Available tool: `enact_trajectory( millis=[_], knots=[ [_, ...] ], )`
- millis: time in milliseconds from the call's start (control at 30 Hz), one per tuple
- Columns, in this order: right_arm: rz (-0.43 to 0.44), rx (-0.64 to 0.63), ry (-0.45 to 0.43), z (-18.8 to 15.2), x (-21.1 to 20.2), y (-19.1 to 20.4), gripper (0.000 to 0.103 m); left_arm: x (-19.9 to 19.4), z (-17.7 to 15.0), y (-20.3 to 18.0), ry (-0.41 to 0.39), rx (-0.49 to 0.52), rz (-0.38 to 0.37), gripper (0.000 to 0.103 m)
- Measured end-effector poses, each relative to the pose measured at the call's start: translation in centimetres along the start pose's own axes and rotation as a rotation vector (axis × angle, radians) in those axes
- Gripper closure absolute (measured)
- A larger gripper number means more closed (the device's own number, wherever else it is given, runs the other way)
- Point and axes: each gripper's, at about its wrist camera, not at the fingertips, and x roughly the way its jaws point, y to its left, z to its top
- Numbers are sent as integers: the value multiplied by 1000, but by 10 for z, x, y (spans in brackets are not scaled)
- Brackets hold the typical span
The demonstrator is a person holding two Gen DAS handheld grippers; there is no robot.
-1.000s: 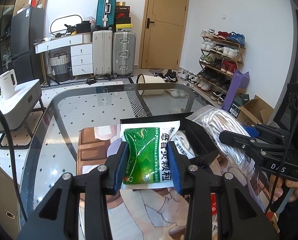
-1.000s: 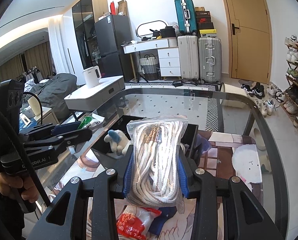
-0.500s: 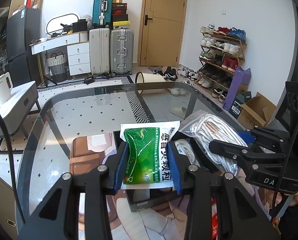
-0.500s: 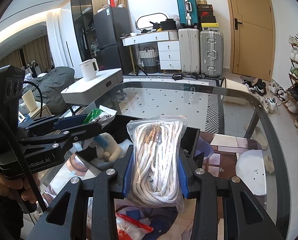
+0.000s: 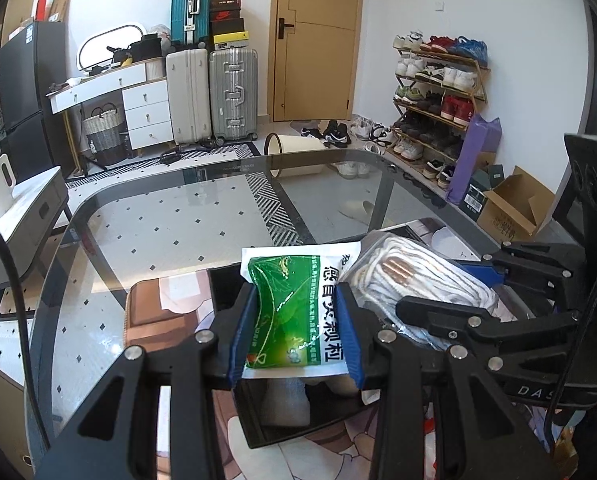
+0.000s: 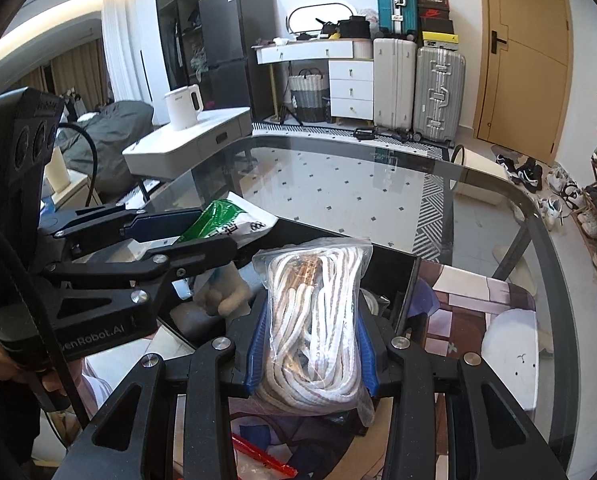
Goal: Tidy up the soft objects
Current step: 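Carry the green packet and rope bag over the black box with both grippers, then open both grippers to drop the packet and rope bag into the box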
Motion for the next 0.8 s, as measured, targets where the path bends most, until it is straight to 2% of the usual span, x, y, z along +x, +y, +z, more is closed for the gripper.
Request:
enact_trajectory(
  millis=[400,633,800],
  knots=[
    [5,-19,98,5,31,-3,65,15,-4,-4,55,25,7,65],
    [-7,-86,95,4,37,0,65,21,-10,-9,74,50,26,65],
    [-37,-102,67,2,30,1,52,21,-10,-11,72,66,31,62]
  ],
)
